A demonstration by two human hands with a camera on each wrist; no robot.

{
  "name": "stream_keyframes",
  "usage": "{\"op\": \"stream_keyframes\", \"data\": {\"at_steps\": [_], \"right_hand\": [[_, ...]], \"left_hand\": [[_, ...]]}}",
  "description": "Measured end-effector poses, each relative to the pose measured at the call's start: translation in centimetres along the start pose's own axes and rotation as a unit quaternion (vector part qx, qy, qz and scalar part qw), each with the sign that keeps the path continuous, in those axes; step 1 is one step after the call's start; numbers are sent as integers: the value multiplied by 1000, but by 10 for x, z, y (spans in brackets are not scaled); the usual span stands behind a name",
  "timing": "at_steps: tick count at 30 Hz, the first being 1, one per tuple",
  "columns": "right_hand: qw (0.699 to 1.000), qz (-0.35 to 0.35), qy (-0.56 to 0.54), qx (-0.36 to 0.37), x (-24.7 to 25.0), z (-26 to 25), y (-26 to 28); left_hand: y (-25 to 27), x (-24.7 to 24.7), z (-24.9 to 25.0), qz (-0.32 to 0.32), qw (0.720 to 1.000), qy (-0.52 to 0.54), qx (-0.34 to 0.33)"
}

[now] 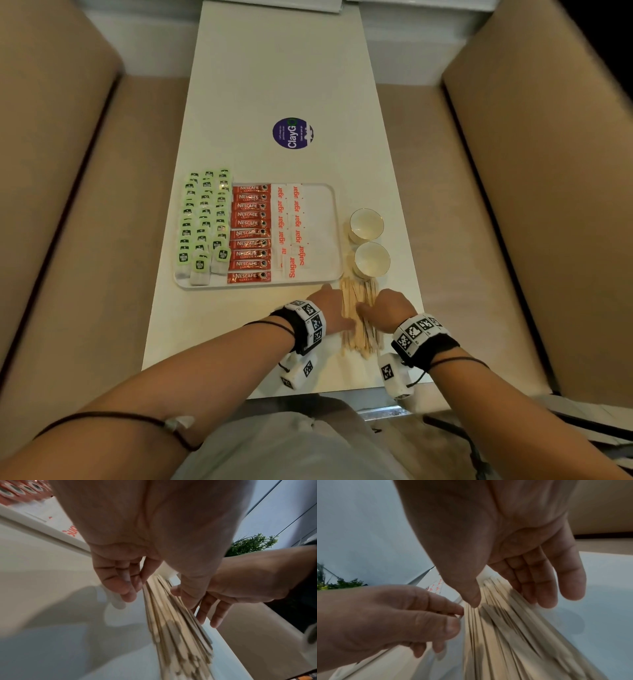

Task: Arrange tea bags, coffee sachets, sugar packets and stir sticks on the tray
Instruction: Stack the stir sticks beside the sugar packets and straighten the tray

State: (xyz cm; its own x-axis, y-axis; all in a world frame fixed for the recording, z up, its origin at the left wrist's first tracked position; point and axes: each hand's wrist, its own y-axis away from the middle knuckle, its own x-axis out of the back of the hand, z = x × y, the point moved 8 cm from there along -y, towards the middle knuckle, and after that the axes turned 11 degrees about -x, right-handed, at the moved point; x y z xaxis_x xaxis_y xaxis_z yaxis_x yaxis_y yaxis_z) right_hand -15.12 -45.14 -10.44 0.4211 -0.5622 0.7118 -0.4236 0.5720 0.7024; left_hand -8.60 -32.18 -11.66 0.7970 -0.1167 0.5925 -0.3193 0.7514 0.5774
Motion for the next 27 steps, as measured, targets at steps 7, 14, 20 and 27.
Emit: {"op": "stream_keyframes", "data": {"at_steps": [7,14,20,27], "right_hand": [[999,-37,7,39,-13,-22,8],[986,-40,63,149,-24,-64,23],[976,-30,107,185,-39,-95,27],[968,-46,135,205,-59,-121,24]], "left_hand": [[8,-2,-9,-16,999,-28,-9],[24,9,-32,-4,999,-37,-8],[38,17,-56,2,997,-79,10],[50,26,-82,25,993,-113,12]]}}
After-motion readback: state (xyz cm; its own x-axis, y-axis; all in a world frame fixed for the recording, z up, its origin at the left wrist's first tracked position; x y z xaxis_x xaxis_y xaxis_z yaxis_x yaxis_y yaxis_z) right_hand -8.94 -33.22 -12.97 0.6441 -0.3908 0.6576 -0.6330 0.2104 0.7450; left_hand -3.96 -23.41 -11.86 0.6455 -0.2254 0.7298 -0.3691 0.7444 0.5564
